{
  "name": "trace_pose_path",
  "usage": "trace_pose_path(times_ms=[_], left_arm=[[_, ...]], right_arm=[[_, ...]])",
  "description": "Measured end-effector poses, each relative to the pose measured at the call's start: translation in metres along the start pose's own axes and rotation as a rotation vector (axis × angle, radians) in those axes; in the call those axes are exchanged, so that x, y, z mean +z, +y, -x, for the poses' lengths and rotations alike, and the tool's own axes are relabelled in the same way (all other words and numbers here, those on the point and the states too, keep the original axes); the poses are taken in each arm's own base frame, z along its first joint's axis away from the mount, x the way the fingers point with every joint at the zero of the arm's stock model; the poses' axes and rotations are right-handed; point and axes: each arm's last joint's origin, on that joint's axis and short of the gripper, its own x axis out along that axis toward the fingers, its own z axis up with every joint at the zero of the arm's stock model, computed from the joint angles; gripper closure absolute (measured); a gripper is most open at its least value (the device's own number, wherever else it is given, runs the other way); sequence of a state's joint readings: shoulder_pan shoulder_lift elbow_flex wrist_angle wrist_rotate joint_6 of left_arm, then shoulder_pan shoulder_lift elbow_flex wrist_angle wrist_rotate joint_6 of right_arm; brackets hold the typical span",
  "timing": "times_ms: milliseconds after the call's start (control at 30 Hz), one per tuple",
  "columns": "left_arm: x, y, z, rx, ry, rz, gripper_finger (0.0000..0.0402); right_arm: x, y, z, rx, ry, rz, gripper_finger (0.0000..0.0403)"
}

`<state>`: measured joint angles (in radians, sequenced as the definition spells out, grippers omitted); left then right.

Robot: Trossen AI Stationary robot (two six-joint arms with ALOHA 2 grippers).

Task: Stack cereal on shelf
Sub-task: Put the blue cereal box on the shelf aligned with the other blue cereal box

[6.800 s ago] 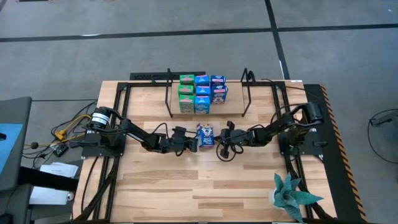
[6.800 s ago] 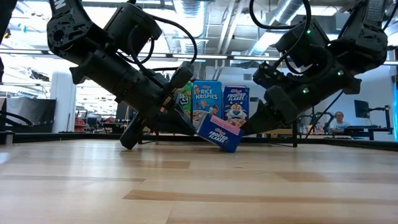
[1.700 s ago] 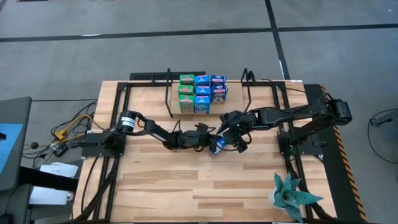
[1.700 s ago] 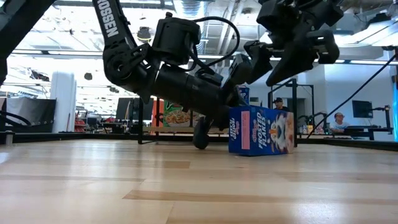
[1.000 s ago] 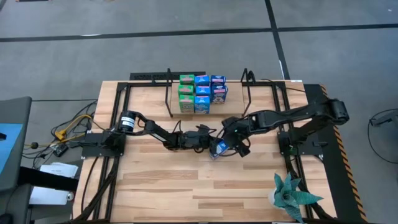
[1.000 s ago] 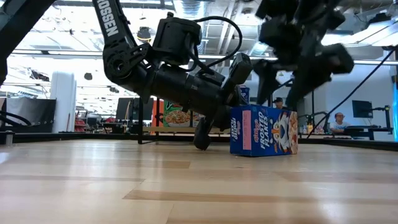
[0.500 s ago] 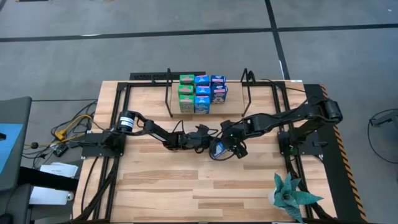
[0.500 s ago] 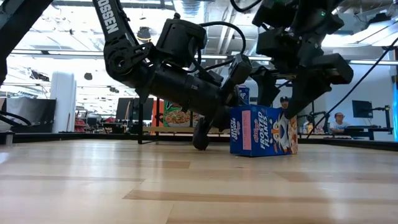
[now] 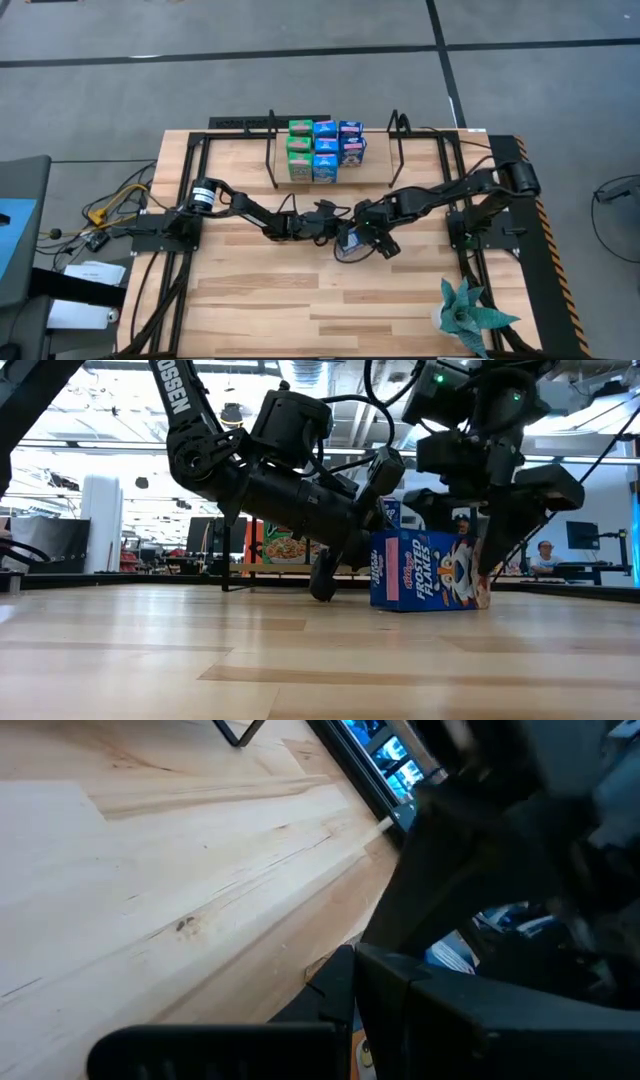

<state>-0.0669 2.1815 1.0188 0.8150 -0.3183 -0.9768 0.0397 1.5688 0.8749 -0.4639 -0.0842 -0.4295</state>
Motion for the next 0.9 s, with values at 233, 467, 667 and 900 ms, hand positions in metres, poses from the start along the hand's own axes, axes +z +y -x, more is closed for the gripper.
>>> trace_pose_path(times_ms=[233,467,667,900], left_arm=[[0.0002,-0.0001,0.0002,-0.003,-0.004,0.003,0.0401],[0.0004,-0.0004,0.0003,-0.013,-0.002,0.004,0.0401],[0.0008,-0.0010,0.0005,-0.029,0.002,0.019,0.0401],[0.0068,-0.0026,-0.0004,-0.087,-0.020,0.035,0.0401]], right_arm=[[0.0001,-0.0003,0.0087,-0.009,-0.015,-0.015,0.0116],[-0.0011,0.0005,0.0030,0.003,0.008,-0.019,0.0169],[-0.0010,0.0013,0.0063,0.041,-0.013,-0.065,0.0201],[-0.0054,-0.0067,0.0106,0.084,-0.038,-0.131,0.0205]])
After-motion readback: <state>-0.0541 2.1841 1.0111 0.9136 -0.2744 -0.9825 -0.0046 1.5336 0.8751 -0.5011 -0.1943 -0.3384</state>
